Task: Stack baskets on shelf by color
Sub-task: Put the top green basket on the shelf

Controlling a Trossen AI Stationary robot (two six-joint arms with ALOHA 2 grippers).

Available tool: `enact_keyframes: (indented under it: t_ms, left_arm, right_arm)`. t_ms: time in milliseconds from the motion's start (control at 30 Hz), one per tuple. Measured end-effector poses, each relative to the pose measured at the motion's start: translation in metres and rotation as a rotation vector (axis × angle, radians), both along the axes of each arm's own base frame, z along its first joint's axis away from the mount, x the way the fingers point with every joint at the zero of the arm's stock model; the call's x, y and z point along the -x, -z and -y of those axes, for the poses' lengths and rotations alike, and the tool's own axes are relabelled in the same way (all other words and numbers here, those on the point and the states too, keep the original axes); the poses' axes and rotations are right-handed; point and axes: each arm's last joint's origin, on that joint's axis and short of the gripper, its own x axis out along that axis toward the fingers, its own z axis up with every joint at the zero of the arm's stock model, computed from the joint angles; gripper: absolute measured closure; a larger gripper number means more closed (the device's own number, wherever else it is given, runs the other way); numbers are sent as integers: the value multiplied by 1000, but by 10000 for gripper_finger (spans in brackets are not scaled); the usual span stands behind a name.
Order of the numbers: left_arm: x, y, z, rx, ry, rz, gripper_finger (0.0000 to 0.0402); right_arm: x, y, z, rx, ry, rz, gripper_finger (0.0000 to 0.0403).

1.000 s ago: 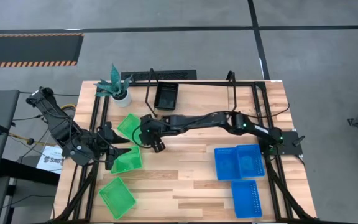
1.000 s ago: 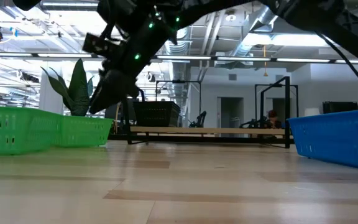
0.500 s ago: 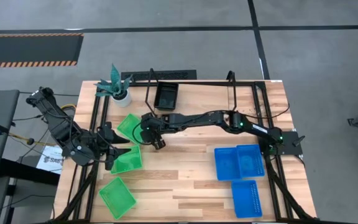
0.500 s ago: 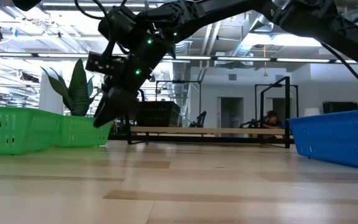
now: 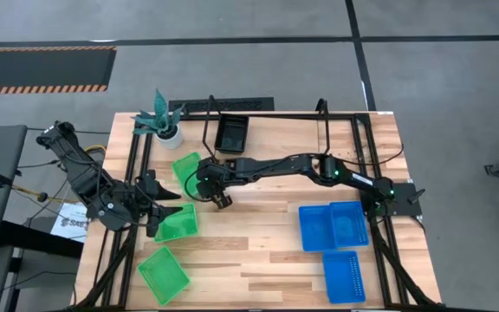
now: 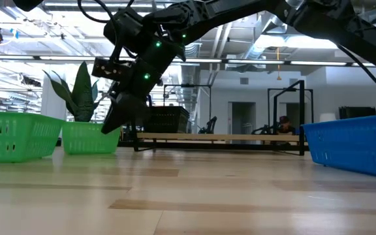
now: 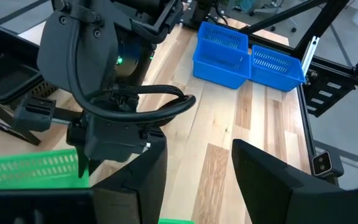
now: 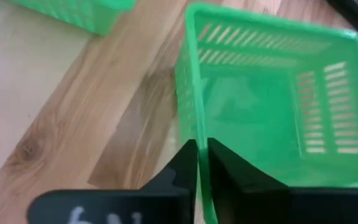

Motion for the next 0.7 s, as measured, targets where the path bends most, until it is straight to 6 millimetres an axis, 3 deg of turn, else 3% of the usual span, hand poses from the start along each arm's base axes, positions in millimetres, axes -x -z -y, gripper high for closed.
enact_keyframes:
  t_ms: [133, 333, 700]
  left_arm:
    - [0, 0, 0, 13, 10, -7, 232]
    - [0, 0, 0, 15, 9, -7, 232]
    - [0, 0, 1, -8, 25, -7, 232]
  right_arm:
    - [0, 0, -4, -12, 16, -4, 391]
    - [2, -8, -20, -2, 32, 4, 391]
    - [19, -71, -57, 22, 39, 87, 397]
